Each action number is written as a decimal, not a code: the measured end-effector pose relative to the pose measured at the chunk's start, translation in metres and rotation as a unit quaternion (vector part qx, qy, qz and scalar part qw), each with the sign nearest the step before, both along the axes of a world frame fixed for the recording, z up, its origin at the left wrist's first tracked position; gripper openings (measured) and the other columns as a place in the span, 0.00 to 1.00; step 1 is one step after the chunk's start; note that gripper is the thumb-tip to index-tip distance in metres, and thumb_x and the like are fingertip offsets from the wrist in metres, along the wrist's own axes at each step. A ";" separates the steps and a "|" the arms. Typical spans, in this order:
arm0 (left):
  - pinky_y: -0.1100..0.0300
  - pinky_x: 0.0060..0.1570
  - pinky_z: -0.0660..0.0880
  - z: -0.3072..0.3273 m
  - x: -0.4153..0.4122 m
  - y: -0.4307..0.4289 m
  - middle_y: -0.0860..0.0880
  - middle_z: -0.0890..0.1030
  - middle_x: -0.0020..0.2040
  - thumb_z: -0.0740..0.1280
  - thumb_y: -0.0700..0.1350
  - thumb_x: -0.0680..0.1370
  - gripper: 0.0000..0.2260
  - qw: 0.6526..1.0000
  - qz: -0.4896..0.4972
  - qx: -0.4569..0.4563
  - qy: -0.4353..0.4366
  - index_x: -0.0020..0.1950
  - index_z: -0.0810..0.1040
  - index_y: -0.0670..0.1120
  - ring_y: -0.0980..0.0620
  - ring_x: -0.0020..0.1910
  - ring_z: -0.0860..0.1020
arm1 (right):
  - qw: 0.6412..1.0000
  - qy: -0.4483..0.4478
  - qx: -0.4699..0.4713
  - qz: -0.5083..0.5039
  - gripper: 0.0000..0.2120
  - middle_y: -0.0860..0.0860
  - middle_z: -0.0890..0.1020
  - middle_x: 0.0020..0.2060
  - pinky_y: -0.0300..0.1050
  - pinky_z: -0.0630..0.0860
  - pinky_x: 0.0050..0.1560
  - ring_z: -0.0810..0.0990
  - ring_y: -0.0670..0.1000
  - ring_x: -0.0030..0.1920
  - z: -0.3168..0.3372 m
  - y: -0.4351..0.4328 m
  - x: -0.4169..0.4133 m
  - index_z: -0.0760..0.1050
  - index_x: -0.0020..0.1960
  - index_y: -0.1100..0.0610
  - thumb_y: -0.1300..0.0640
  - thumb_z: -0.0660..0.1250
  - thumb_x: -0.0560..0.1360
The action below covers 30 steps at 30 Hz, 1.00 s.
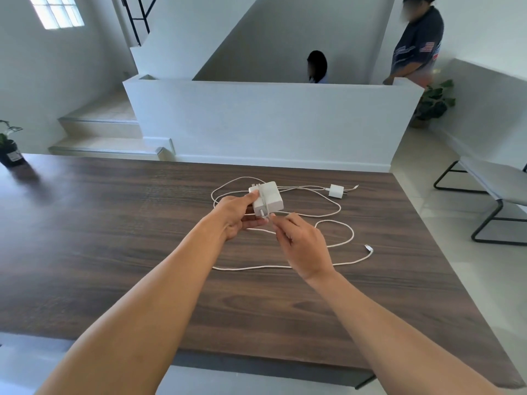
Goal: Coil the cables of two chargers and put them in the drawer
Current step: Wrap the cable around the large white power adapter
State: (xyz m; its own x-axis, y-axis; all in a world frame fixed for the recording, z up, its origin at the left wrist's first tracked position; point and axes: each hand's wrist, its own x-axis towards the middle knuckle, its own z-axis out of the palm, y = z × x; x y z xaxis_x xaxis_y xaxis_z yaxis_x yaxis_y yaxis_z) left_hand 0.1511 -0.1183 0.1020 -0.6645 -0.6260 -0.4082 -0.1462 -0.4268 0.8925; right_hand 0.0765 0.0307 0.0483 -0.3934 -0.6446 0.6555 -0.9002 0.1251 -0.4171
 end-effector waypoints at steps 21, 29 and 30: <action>0.61 0.40 0.79 0.009 0.030 -0.026 0.44 0.82 0.40 0.62 0.47 0.81 0.13 0.934 -0.288 -0.199 -0.066 0.52 0.79 0.37 0.52 0.35 0.79 | 0.928 -0.281 0.243 0.043 0.17 0.47 0.72 0.23 0.39 0.62 0.29 0.64 0.42 0.23 0.040 -0.029 -0.044 0.73 0.29 0.49 0.54 0.66 0.77; 0.57 0.42 0.82 0.004 0.038 -0.031 0.47 0.83 0.38 0.65 0.46 0.80 0.09 0.905 -0.309 -0.271 -0.111 0.46 0.81 0.42 0.52 0.36 0.81 | 0.814 -0.464 0.331 0.114 0.19 0.48 0.66 0.22 0.36 0.56 0.22 0.60 0.45 0.21 0.065 -0.048 -0.053 0.69 0.29 0.57 0.58 0.66 0.78; 0.54 0.44 0.82 0.003 0.036 -0.031 0.46 0.82 0.38 0.65 0.46 0.80 0.10 0.903 -0.297 -0.287 -0.119 0.45 0.81 0.41 0.51 0.37 0.81 | 0.832 -0.431 0.333 0.101 0.19 0.48 0.66 0.22 0.37 0.57 0.23 0.60 0.46 0.22 0.067 -0.050 -0.048 0.69 0.28 0.56 0.59 0.66 0.77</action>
State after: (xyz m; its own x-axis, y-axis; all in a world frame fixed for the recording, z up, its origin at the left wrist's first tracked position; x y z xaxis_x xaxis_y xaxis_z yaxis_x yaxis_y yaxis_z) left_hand 0.1872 -0.1488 0.1050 -0.8892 -0.3409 -0.3052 -0.4133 0.3125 0.8553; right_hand 0.0283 -0.0191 0.1154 -0.3718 -0.8622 -0.3440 -0.3334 0.4698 -0.8174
